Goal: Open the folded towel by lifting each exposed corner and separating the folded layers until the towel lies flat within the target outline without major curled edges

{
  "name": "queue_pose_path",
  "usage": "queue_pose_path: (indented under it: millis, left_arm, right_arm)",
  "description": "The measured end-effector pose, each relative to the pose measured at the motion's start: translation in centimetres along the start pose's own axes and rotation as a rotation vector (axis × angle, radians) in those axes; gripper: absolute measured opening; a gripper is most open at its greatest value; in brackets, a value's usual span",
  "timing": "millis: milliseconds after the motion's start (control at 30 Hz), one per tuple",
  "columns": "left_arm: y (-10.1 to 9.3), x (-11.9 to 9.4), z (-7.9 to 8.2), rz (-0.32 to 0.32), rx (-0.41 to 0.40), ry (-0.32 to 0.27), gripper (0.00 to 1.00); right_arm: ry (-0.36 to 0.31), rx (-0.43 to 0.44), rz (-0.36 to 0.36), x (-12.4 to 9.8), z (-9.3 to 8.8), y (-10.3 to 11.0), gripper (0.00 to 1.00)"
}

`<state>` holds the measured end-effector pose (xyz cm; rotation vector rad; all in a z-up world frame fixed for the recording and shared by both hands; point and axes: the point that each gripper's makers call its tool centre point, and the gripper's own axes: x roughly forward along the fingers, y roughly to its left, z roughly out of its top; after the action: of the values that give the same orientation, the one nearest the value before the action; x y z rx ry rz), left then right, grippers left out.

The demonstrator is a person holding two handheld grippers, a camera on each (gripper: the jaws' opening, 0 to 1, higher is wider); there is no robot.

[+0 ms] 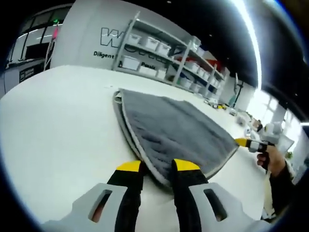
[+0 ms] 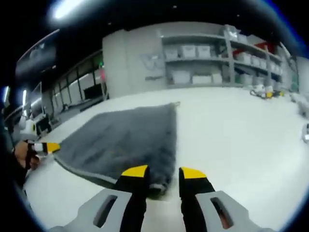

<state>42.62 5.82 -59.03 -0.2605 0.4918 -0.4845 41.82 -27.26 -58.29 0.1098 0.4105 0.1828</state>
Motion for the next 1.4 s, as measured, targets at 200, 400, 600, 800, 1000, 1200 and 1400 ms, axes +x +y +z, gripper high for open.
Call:
queue_pose_path:
  millis: [200, 400, 600, 800, 1000, 1200, 1400]
  left_arm:
    - [0.0, -0.1, -0.2, -0.009, 0.019, 0.0, 0.12]
    - [0.0, -0.1, -0.3, -0.017, 0.026, 0.003, 0.1]
    - [0.1, -0.2, -0.2, -0.024, 0.017, -0.007, 0.07]
    - [0.3, -0.5, -0.1, -0.029, 0.003, -0.015, 0.07]
    - [0.3, -0.4, -0.2, -0.031, 0.008, -0.016, 0.07]
    - [0.3, -0.4, -0.2, -0.036, 0.0, -0.018, 0.07]
    - [0.1, -0.4, -0.1, -0.046, -0.004, -0.021, 0.07]
  right_arm:
    - [0.005, 0.0, 0.006, 0.1, -0.5, 0.1, 0.16]
    - [0.004, 0.009, 0.007, 0.2, -0.9, 0.3, 0.09]
    - [0.002, 0.015, 0.007, 0.3, -1.0, 0.4, 0.07]
    - [0.006, 0.003, 0.012, 0.2, -1.1, 0.7, 0.06]
    - [0.013, 0.011, 0.013, 0.2, -1.0, 0.6, 0.14]
    - [-0.001, -0.042, 0.014, -0.6, 2.3, 0.7, 0.21]
    - [-0.036, -0.134, 0.048, -0.4, 7.8, 2.4, 0.25]
